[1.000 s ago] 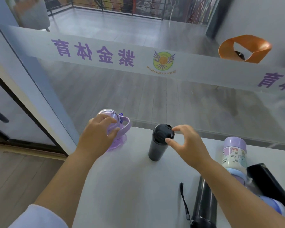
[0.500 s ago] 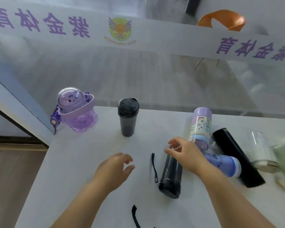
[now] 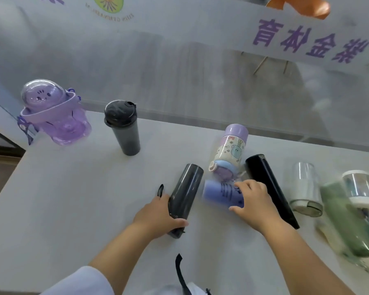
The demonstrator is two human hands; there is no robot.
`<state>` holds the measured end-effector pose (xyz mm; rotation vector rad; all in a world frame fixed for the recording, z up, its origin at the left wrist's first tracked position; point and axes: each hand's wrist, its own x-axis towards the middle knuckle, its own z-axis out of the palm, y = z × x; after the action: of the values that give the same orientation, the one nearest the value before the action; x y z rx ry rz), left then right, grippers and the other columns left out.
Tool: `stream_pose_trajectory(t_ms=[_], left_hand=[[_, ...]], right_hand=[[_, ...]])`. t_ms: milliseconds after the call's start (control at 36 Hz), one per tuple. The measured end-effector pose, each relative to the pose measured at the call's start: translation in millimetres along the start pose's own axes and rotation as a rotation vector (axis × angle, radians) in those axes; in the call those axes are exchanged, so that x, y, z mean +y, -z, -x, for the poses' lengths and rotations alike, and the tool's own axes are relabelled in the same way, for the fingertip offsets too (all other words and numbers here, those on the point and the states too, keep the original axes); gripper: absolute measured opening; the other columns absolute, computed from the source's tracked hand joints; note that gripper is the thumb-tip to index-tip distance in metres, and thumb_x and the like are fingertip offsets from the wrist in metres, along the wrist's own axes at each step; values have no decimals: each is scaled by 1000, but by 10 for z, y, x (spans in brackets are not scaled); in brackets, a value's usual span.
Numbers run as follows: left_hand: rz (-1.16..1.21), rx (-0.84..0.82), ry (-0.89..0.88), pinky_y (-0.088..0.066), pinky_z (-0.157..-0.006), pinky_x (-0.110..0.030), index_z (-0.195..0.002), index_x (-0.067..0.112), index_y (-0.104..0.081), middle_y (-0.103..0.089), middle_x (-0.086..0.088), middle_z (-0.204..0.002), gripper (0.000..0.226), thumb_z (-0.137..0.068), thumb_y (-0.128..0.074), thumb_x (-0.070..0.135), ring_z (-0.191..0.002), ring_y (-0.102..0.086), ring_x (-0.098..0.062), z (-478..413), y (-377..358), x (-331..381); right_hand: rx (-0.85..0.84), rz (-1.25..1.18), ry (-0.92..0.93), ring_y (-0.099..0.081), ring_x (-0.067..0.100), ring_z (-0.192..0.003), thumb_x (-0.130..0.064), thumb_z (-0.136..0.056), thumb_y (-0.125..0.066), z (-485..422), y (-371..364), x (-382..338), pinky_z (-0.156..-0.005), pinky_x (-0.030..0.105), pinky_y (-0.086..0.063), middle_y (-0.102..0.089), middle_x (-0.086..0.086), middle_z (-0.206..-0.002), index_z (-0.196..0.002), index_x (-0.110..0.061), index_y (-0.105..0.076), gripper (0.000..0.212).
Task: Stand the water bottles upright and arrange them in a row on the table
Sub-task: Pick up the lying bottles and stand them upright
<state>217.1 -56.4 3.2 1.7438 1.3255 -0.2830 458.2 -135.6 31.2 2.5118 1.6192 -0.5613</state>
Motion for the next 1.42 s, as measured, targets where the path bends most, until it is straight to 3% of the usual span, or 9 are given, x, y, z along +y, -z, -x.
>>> stream_pose_trajectory(t_ms=[167, 389, 583, 722, 806, 944, 1167, 1306, 1417], left_hand=[[75, 27, 55, -55, -77, -33, -110, 30, -46, -63, 14, -90, 65, -55, -73, 52, -83, -63, -11, 19, -150, 94], [229, 211, 109, -60, -66, -39, -111, 38, -45, -57, 2, -104, 70, -46, -71, 36, -65, -70, -16, 94, -131, 46], [303, 505, 31, -56, -81, -34, -127, 27, -42, -43, 4, -111, 74, -63, -80, 27, -91, -57, -13, 245, 109, 83], [239, 698, -87, -38, -87, -25, -126, 24, -44, -44, 2, -122, 72, -64, -81, 23, -99, -45, -10, 355, 319, 221], [221, 771, -143, -35, -89, -22, -127, 25, -44, -43, 0, -125, 74, -63, -82, 20, -99, -41, -4, 385, 424, 313], [142, 792, -198, -39, -91, -26, -129, 26, -43, -46, 0, -127, 77, -63, -83, 22, -107, -48, -14, 380, 553, 457], [21, 765, -255, -41, -102, -44, -124, 23, -50, -48, 4, -125, 70, -62, -83, 22, -115, -50, -22, 270, 610, 605], [31, 785, -201, -35, -103, -35, -132, 23, -47, -38, 0, -132, 80, -62, -85, 27, -118, -39, -27, 260, 567, 615], [-31, 802, -139, -35, -103, -41, -139, 31, -39, -36, 3, -136, 83, -67, -80, 40, -115, -34, -32, 310, 515, 594]], right_hand=[[-124, 93, -59, -14, 33, -137, -27, -80, -63, -41, -104, 293, -108, 38, -27, -15, 12, -150, -142, -22, -25, 73], [-163, 107, -11, -29, 30, -119, -3, -78, -53, -132, -150, 477, -79, 32, -45, -31, 10, -133, -139, -19, -23, 70], [-143, 128, 83, -37, 27, -109, -27, -70, -63, -129, -104, 475, -71, 30, -40, -43, 5, -121, -130, -20, -33, 67], [-110, -70, 129, -37, 23, -112, -37, -64, -67, -64, -23, 424, -86, 32, -44, -44, 1, -122, -133, -24, -34, 77], [-48, -246, 171, -48, 19, -105, -35, -59, -73, -29, 110, 381, -84, 28, -47, -44, -2, -119, -129, -23, -39, 79], [56, -457, 250, -53, 10, -97, -32, -57, -80, 8, 322, 316, -78, 26, -53, -44, -8, -115, -124, -27, -41, 77], [166, -344, 415, -42, 11, -108, -36, -61, -82, 96, 531, 239, -86, 26, -45, -43, -12, -121, -133, -28, -36, 86], [136, -225, 489, -40, 15, -111, -37, -66, -79, 136, 605, 192, -88, 21, -39, -44, -10, -127, -141, -31, -31, 90], [27, -218, 540, -33, 10, -121, -39, -68, -78, 144, 647, 145, -93, 21, -39, -36, -17, -135, -143, -35, -27, 91]])
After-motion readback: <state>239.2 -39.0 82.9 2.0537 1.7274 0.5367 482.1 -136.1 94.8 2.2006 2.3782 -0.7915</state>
